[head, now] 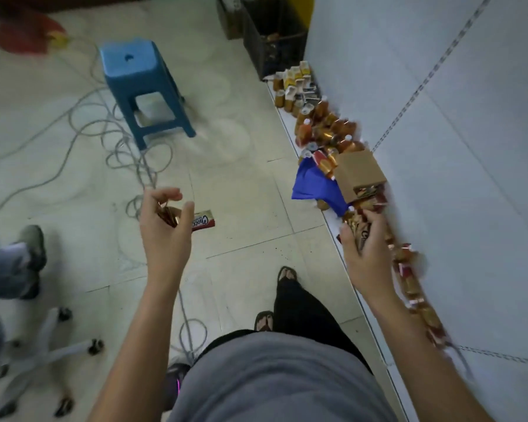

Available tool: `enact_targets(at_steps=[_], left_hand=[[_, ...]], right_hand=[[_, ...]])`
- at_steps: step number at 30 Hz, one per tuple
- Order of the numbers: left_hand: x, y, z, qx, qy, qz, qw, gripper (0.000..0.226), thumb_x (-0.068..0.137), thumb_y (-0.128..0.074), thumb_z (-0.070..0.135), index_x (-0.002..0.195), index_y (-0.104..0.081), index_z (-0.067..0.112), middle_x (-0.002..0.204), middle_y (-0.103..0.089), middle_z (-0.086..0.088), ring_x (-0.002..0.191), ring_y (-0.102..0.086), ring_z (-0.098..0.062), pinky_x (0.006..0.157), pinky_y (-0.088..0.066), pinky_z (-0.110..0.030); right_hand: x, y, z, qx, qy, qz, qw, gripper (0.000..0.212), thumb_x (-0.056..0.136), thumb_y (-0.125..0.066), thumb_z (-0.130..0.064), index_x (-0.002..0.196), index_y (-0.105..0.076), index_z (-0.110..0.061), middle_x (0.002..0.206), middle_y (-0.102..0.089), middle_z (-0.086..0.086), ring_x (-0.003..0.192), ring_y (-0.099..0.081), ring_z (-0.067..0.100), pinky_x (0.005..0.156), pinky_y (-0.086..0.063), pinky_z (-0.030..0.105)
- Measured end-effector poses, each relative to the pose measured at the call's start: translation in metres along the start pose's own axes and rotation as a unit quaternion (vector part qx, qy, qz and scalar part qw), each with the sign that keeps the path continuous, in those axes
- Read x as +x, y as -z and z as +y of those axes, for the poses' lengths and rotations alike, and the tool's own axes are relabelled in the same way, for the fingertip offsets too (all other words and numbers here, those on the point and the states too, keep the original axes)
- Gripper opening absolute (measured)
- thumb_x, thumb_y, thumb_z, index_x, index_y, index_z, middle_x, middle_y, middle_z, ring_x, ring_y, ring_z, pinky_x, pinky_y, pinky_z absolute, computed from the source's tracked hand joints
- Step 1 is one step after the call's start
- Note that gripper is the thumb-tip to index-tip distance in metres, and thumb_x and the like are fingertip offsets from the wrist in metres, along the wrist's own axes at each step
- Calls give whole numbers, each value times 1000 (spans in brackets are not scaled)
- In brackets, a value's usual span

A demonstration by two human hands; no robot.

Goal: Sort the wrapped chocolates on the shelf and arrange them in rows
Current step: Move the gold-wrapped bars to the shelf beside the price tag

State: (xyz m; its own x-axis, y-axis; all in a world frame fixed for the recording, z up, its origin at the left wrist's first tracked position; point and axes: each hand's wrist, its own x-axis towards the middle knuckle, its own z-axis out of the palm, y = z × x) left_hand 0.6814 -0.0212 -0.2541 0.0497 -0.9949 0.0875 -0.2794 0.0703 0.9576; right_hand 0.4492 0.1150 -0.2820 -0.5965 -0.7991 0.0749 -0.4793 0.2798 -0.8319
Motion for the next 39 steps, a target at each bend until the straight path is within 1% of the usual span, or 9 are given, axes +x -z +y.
enact_targets(at_steps=[5, 11, 13, 16, 23, 29, 34, 37, 39], left_hand=[[22, 17, -24, 17, 33, 32, 999, 33, 84, -60, 4, 90, -48, 34, 97, -56, -5, 65, -46, -13, 66, -45, -42], [98, 10, -35, 29, 45, 57, 997, 24, 85, -60, 5, 97, -49, 22, 91, -54, 8, 64, -45, -9, 65, -45, -26], [132, 6, -34, 41, 45, 62, 996, 23, 85, -61, 6, 99, -50, 21, 92, -55, 5, 64, -46, -9, 64, -45, -22], [188, 3, -27, 48, 40, 71, 996, 23, 84, -61, 6, 99, -50, 20, 92, -53, 9, 66, -47, -12, 66, -46, -25], [300, 1, -12, 33, 17, 123, 992, 23, 85, -60, 8, 101, -50, 21, 93, -53, 11, 65, -46, -12, 59, -46, -37], [387, -44, -4, 19, 2, 70, 997, 21, 85, -60, 8, 100, -49, 17, 95, -54, 2, 67, -49, -10, 56, -46, -28], [471, -113, 10, 14, -48, -58, 997, 23, 86, -60, 9, 96, -49, 26, 95, -54, 4, 75, -54, -14, 68, -50, -31], [513, -164, 30, 6, -80, -148, 986, 20, 86, -59, 8, 98, -49, 21, 90, -52, 13, 68, -50, 3, 67, -47, -16], [535, -198, 47, -12, -107, -216, 970, 21, 87, -58, 7, 97, -49, 23, 88, -52, 14, 61, -47, 5, 60, -43, -11]], right_hand=[[30, -51, -8, -25, -1, -78, 997, 34, 92, -51, -22, 118, -39, -5, 83, -53, -5, 69, -54, 3, 55, -42, 12], [106, -118, -37, -16, 40, -129, 991, 34, 92, -51, -23, 119, -39, -7, 81, -47, -19, 71, -52, -2, 62, -43, 13], [137, -140, -51, -2, 45, -141, 989, 35, 92, -51, -24, 120, -39, -7, 82, -47, -18, 73, -53, -1, 65, -47, 22], [188, -172, -72, 2, 62, -152, 986, 37, 92, -50, -28, 122, -38, -8, 82, -48, -18, 72, -53, 4, 64, -49, 31], [290, -219, -108, -4, 102, -177, 979, 36, 93, -49, -29, 121, -37, -10, 79, -51, -13, 68, -54, 8, 55, -41, 21], [359, -226, -117, 1, 69, -102, 992, 36, 93, -49, -27, 121, -37, -8, 79, -49, -16, 68, -53, 4, 57, -44, 17], [414, -226, -117, 5, -1, 22, 1000, 37, 93, -50, -25, 123, -38, -7, 88, -48, -14, 76, -53, -1, 63, -44, 6], [440, -219, -119, 9, -48, 100, 994, 36, 93, -48, -25, 123, -38, -8, 85, -50, -17, 75, -58, -2, 60, -47, 14], [451, -211, -122, 10, -84, 163, 983, 37, 93, -49, -24, 123, -38, -6, 86, -48, -19, 77, -55, -13, 61, -45, 9]])
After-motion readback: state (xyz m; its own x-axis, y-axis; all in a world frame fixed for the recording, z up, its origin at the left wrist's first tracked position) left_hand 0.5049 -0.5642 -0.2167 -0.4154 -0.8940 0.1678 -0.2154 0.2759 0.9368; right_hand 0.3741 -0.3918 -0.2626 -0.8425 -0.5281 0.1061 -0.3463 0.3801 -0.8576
